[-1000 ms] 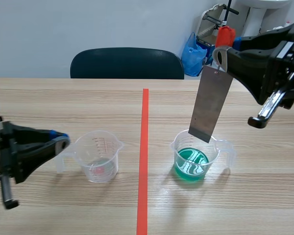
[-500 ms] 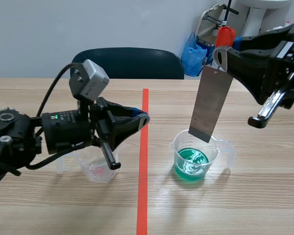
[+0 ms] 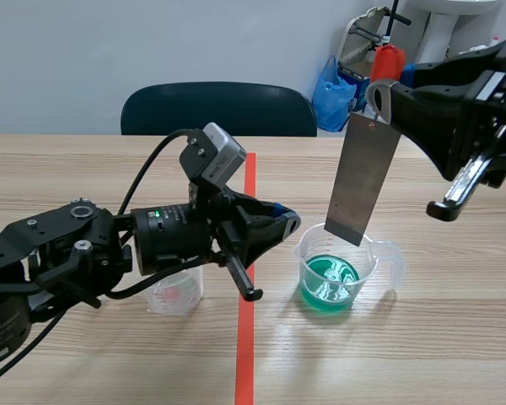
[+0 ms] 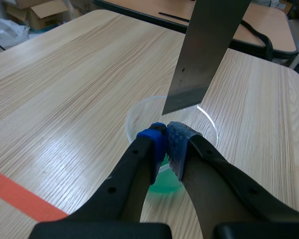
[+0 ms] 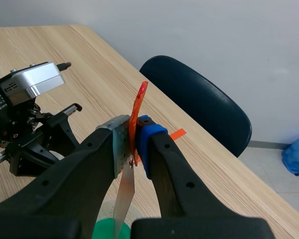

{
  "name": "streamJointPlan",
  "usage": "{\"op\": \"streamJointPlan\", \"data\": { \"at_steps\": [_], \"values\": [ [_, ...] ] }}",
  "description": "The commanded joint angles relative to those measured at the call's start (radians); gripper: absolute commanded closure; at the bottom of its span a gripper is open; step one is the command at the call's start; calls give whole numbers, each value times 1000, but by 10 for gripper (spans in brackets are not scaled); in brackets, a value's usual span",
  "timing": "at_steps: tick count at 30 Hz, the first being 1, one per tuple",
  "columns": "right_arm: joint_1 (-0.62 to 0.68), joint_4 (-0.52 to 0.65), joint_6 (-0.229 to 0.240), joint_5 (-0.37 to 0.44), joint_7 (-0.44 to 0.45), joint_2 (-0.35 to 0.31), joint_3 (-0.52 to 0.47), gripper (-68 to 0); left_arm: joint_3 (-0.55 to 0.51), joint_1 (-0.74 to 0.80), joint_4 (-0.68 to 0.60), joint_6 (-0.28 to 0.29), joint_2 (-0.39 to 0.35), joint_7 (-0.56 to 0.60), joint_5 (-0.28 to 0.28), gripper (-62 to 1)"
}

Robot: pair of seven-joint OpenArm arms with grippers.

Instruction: Do the redox reaction experiment

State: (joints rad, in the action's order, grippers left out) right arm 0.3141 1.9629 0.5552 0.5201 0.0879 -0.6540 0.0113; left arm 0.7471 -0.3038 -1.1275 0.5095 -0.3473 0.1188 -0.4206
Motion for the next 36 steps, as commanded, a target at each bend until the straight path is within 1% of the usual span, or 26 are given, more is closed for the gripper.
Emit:
{"op": "streamJointPlan", "data": {
  "at_steps": [1,8,23,26,29,31,33,36],
  "values": [
    [-9,15,-4,8,15,-5,-12,-6,0,-13,-24,6,16,11,-9,-27],
    [-9,15,-4,8,19,-5,-12,-6,5,-13,-24,6,39,10,-2,-27],
    [-9,15,-4,8,41,-5,-12,-6,5,-13,-23,5,39,11,-2,-27],
    [-9,15,-4,8,41,-5,-12,-6,5,-12,-23,0,30,13,-2,-27],
    [-9,15,-4,8,41,-5,-12,-6,3,-12,-24,-6,-3,41,-2,-27],
    [-9,15,-4,8,41,-5,-12,-6,0,-10,-24,-6,-40,69,-7,-27],
    [-9,15,-4,8,41,-5,-12,-6,-18,3,-33,-6,-88,88,-7,-27],
    [-9,15,-4,8,41,-5,-12,-6,-79,64,-79,-5,-177,122,-6,-27]
  ]
}}
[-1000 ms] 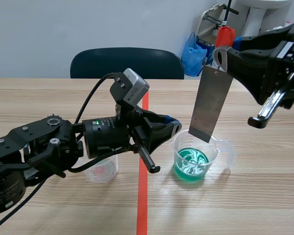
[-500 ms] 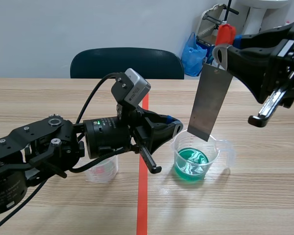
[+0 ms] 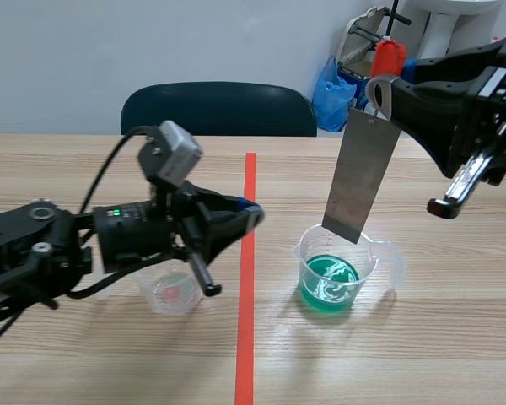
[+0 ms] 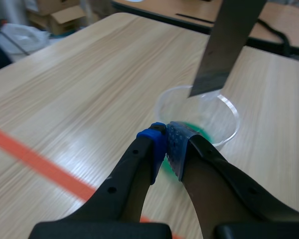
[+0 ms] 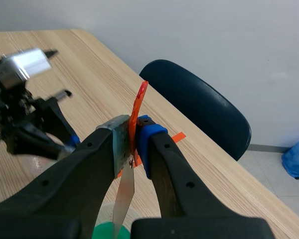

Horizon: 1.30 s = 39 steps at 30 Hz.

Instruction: Do the redox reaction experiment

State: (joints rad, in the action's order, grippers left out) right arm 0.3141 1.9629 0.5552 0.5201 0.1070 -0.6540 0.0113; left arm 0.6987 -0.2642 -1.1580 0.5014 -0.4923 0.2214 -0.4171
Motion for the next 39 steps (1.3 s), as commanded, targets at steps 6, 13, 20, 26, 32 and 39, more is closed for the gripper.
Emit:
{"op": "streamJointPlan", "data": {
  "at_steps": [6,13,20,26,32,39],
  "values": [
    [-9,15,-4,8,22,-5,-12,-6,-239,259,-180,11,-250,114,-10,-27],
    [-9,15,-4,8,22,-5,-12,-6,-618,704,-221,63,-404,247,-10,-27],
    [-9,15,-4,8,22,-5,-12,-6,-1019,1199,-214,77,-307,513,114,-27],
    [-9,15,-4,8,22,-5,-12,-6,-1190,1411,-187,30,-98,727,415,-28],
    [-9,15,-4,8,22,-5,-12,-6,-1215,1547,-172,-88,25,914,630,-28],
    [-9,15,-4,8,23,-5,-12,-6,-1215,1581,-172,-141,65,994,676,-28]
  ]
}}
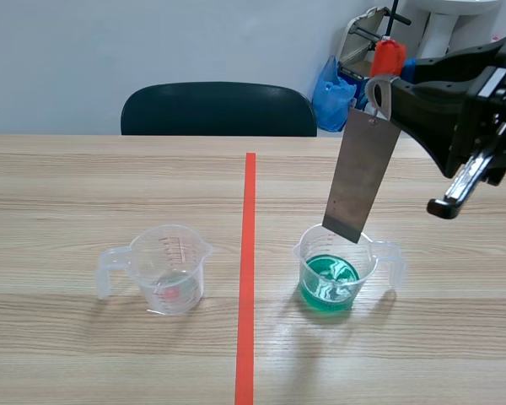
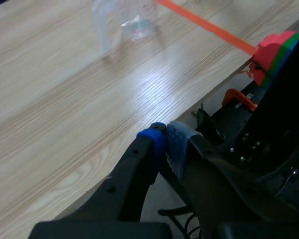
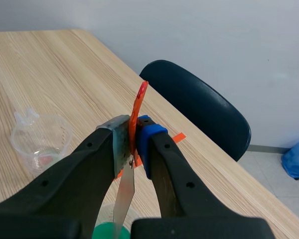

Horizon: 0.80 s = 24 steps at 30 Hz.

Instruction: Do the redox reaction experiment

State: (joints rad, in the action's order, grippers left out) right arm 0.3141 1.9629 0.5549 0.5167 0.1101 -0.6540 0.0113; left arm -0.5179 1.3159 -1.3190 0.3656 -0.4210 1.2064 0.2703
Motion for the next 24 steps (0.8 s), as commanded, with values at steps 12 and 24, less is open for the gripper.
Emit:
{"op": "streamJointPlan", "data": {
  "at_steps": [12,24],
  "values": [
    [-9,15,-3,11,20,-5,-12,-6,1,1,25,57,-6,-45,-97,-585],
    [-9,15,15,11,19,-5,-12,-6,1,1,25,77,-7,-45,-166,-623]
  ]
}}
